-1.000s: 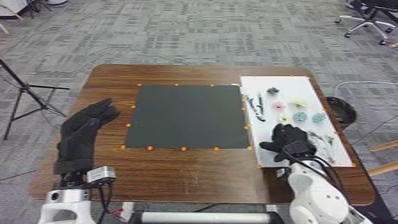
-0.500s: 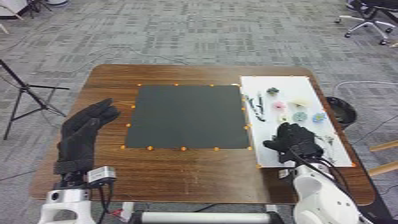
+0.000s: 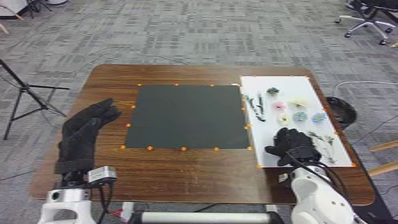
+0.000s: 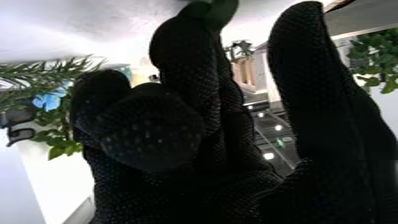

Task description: Arrange flowers

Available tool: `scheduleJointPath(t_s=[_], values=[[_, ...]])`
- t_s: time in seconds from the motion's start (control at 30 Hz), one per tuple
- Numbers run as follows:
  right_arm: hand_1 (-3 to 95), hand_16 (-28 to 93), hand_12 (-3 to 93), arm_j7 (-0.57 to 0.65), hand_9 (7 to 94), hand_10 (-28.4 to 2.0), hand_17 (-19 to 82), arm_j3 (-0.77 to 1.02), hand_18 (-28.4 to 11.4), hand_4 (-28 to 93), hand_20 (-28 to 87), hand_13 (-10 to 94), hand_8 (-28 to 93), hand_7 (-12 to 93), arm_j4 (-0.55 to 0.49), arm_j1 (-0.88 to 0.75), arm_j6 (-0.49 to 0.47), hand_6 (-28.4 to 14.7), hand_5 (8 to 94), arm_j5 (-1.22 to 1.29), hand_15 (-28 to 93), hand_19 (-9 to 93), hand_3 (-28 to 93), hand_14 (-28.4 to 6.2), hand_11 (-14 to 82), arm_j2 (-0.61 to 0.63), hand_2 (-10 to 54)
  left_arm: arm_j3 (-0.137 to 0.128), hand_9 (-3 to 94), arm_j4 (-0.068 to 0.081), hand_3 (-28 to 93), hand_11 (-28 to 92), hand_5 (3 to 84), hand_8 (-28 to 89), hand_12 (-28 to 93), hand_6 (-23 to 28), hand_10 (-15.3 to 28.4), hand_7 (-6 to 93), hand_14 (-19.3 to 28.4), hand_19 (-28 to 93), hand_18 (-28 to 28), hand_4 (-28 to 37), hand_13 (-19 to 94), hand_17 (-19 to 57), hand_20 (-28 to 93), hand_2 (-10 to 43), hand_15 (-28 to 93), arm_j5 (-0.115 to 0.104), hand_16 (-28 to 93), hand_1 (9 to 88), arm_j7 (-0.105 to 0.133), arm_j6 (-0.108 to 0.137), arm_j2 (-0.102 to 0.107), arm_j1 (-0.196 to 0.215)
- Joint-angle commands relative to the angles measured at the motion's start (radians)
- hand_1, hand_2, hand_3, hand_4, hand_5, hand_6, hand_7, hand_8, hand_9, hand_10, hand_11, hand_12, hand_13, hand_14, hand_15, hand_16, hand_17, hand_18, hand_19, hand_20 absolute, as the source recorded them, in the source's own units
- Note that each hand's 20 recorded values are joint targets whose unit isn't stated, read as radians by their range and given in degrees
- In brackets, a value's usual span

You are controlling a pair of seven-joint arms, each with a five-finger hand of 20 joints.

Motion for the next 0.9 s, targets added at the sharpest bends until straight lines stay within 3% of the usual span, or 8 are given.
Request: scheduleJointPath(t_s=[0.03, 0.1, 0.17, 0.23, 0.33, 0.4, 0.43, 0.9], values=[[51.5, 33, 36.6, 0.071, 84.7, -9.5, 60, -0.001, -13.7, -13, 36, 94, 25, 40, 0.025, -0.024, -0.095, -2.7, 56.9, 0.075, 54, 75, 51, 0.4, 39.8, -0.027, -9.5, -0.004, 48.1, -0.008, 68, 23, 49.6, -6, 16, 3.2, 13.1, 14.9, 17.1, 31, 15.3, -14.4, 39, 1.1, 34, -9.3, 33, 0.000, 3, 29.0, -0.010, -0.015, -0.006, 0.010], [59.4, 33, 45.1, 0.078, 85.5, -8.2, 61, 0.003, -13.5, -6, 36, 94, 30, 43, 0.021, -0.017, -0.115, -2.2, 54.6, 0.110, 55, 75, 42, 0.8, 34.9, -0.034, -9.5, -0.004, 48.1, -0.008, 68, 23, 49.6, -6, 16, 3.3, 13.2, 14.8, 17.1, 31, 15.3, -14.4, 39, 1.1, 34, -9.3, 33, 0.002, 3, 29.0, -0.012, -0.018, -0.005, 0.010], [84.6, 34, 51.0, 0.091, 86.6, -7.3, 61, 0.011, -13.1, 39, 37, 94, 30, 46, 0.015, -0.010, -0.131, -2.0, 53.3, 0.168, 55, 75, -19, 0.9, 30.2, -0.040, -9.5, -0.004, 48.1, -0.007, 68, 23, 49.5, -6, 16, 3.3, 13.2, 14.8, 17.1, 31, 15.3, -14.3, 39, 1.1, 34, -9.3, 33, 0.002, 3, 28.9, -0.016, -0.023, -0.005, 0.008], [89.2, 34, 52.5, 0.099, 87.6, -7.0, 61, 0.018, -13.1, 48, 37, 94, 29, 45, 0.010, -0.006, -0.138, -1.9, 55.7, 0.204, 54, 74, -27, 1.1, 27.8, -0.042, -9.5, -0.004, 48.1, -0.007, 68, 23, 49.5, -6, 16, 3.3, 13.1, 14.8, 17.1, 31, 15.3, -14.4, 39, 1.1, 34, -9.2, 33, 0.002, 3, 28.9, -0.018, -0.024, -0.004, 0.007], [86.9, 33, 51.5, 0.108, 88.8, -7.8, 61, 0.030, -12.9, 46, 37, 94, 29, 41, 0.003, -0.001, -0.131, -1.8, 58.8, 0.258, 53, 73, -18, 0.8, 25.1, -0.043, -9.5, -0.007, 48.0, -0.007, 68, 23, 49.5, -6, 16, 3.3, 13.1, 14.8, 17.1, 31, 15.4, -14.3, 39, 1.1, 34, -9.3, 33, 0.002, 3, 28.9, -0.020, -0.027, -0.006, 0.008], [67.0, 32, 48.2, 0.110, 89.4, -8.4, 62, 0.038, -12.8, 3, 37, 94, 29, 38, -0.005, -0.007, -0.131, -1.8, 61.1, 0.257, 53, 73, 43, 0.7, 24.1, -0.040, -9.5, -0.006, 47.9, -0.005, 68, 23, 49.5, -6, 16, 3.3, 13.1, 14.8, 17.0, 31, 15.3, -14.4, 38, 1.0, 34, -9.2, 33, 0.002, 3, 28.9, -0.023, -0.031, -0.005, 0.004], [64.8, 32, 47.1, 0.108, 89.9, -8.7, 62, 0.043, -12.7, -1, 37, 94, 29, 37, -0.008, -0.007, -0.134, -1.9, 61.8, 0.261, 53, 72, 50, 0.6, 23.3, -0.040, -9.5, -0.005, 47.9, -0.006, 68, 23, 49.4, -6, 16, 3.2, 13.1, 14.8, 17.0, 31, 15.3, -14.3, 38, 1.0, 34, -9.2, 33, 0.003, 3, 28.8, -0.023, -0.031, -0.004, 0.004], [61.9, 30, 45.1, 0.061, 92.3, -8.7, 63, 0.084, -12.2, -2, 37, 94, 28, 28, -0.120, 0.013, -0.064, -2.3, 68.9, 0.311, 51, 70, 57, 0.7, 15.7, 0.007, -9.5, -0.006, 47.9, 0.001, 68, 23, 49.4, -6, 17, 3.4, 13.1, 14.5, 17.1, 31, 15.4, -14.2, 38, 0.9, 34, -9.2, 33, -0.006, 3, 28.8, -0.019, -0.014, -0.002, 0.002]])
